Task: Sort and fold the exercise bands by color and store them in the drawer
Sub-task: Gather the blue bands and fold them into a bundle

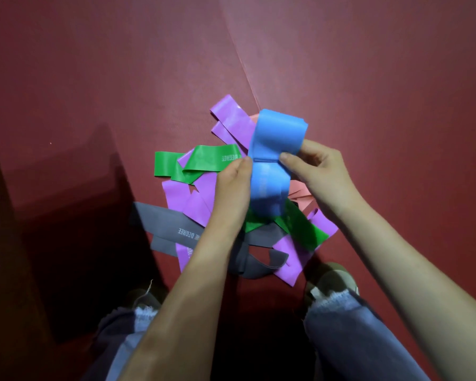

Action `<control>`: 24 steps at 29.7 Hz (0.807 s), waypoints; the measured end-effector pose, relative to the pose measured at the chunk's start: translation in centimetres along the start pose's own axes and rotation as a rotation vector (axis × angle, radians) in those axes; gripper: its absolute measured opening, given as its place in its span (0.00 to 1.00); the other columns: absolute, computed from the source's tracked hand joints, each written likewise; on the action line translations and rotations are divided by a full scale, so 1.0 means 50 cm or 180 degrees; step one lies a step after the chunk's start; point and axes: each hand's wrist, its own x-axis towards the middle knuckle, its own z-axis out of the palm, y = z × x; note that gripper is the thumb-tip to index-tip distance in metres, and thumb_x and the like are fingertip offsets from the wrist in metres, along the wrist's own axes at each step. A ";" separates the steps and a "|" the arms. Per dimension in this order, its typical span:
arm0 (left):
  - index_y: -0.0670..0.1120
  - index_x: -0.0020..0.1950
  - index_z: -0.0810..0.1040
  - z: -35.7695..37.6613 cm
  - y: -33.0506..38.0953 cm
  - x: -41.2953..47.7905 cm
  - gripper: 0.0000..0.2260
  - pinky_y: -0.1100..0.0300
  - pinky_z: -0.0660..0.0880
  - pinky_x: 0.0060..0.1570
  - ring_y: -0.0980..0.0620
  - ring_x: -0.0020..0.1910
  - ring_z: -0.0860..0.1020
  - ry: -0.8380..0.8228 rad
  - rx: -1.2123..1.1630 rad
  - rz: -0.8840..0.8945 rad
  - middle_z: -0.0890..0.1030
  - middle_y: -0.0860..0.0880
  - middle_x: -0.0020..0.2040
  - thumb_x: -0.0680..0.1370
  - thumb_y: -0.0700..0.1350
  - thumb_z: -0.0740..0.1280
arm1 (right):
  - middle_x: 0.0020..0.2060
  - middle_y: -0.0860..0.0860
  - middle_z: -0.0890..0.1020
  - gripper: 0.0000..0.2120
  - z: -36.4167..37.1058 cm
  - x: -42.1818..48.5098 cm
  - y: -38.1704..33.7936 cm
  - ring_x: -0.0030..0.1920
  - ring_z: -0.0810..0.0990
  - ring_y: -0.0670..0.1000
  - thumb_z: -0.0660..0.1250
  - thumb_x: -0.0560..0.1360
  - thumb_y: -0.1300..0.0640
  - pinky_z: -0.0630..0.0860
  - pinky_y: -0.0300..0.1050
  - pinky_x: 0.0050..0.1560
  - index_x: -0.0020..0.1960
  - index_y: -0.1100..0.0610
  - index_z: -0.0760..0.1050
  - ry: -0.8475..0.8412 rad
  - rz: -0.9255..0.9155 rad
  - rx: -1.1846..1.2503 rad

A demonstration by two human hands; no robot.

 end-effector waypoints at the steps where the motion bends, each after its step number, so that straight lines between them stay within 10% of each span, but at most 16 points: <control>1: 0.45 0.38 0.72 0.000 0.000 0.002 0.10 0.67 0.67 0.31 0.58 0.32 0.69 0.0072 -0.0039 -0.0060 0.73 0.49 0.35 0.79 0.41 0.58 | 0.33 0.39 0.82 0.17 0.004 -0.001 0.000 0.36 0.77 0.34 0.62 0.72 0.73 0.76 0.32 0.43 0.57 0.58 0.74 0.0011 -0.0087 -0.0087; 5: 0.45 0.43 0.77 -0.005 0.006 0.009 0.06 0.59 0.76 0.38 0.54 0.35 0.78 -0.0121 -0.0896 -0.0947 0.79 0.49 0.38 0.75 0.45 0.62 | 0.50 0.52 0.77 0.16 0.008 0.000 -0.004 0.42 0.75 0.29 0.62 0.70 0.75 0.71 0.26 0.50 0.56 0.68 0.75 -0.0265 -0.0465 -0.0762; 9: 0.39 0.52 0.77 -0.025 0.004 0.018 0.26 0.59 0.78 0.36 0.49 0.35 0.81 -0.0318 -0.1622 -0.1648 0.83 0.45 0.37 0.80 0.57 0.48 | 0.56 0.50 0.74 0.22 0.003 0.000 -0.003 0.52 0.73 0.33 0.56 0.68 0.78 0.64 0.20 0.55 0.55 0.65 0.77 -0.0676 -0.0260 -0.1285; 15: 0.43 0.44 0.76 -0.014 0.017 0.004 0.05 0.66 0.76 0.31 0.55 0.32 0.79 -0.0288 -0.0886 -0.0930 0.81 0.49 0.34 0.77 0.41 0.63 | 0.55 0.48 0.75 0.26 0.012 -0.018 0.001 0.50 0.74 0.33 0.52 0.69 0.78 0.69 0.29 0.54 0.59 0.57 0.74 -0.0572 0.0048 -0.0603; 21: 0.44 0.50 0.73 -0.002 0.051 0.008 0.06 0.65 0.77 0.34 0.58 0.33 0.78 -0.0187 -0.1076 -0.0331 0.77 0.47 0.42 0.77 0.35 0.60 | 0.48 0.49 0.77 0.15 -0.002 -0.007 -0.010 0.40 0.79 0.40 0.63 0.70 0.56 0.75 0.31 0.42 0.57 0.52 0.70 -0.0317 0.0585 0.0484; 24: 0.43 0.54 0.71 0.001 0.057 0.012 0.09 0.63 0.76 0.42 0.53 0.41 0.76 -0.0142 -0.1126 -0.0161 0.77 0.47 0.45 0.77 0.34 0.60 | 0.46 0.50 0.79 0.13 -0.004 -0.009 -0.018 0.38 0.79 0.35 0.65 0.74 0.62 0.75 0.28 0.45 0.57 0.57 0.71 -0.0640 0.0428 0.0090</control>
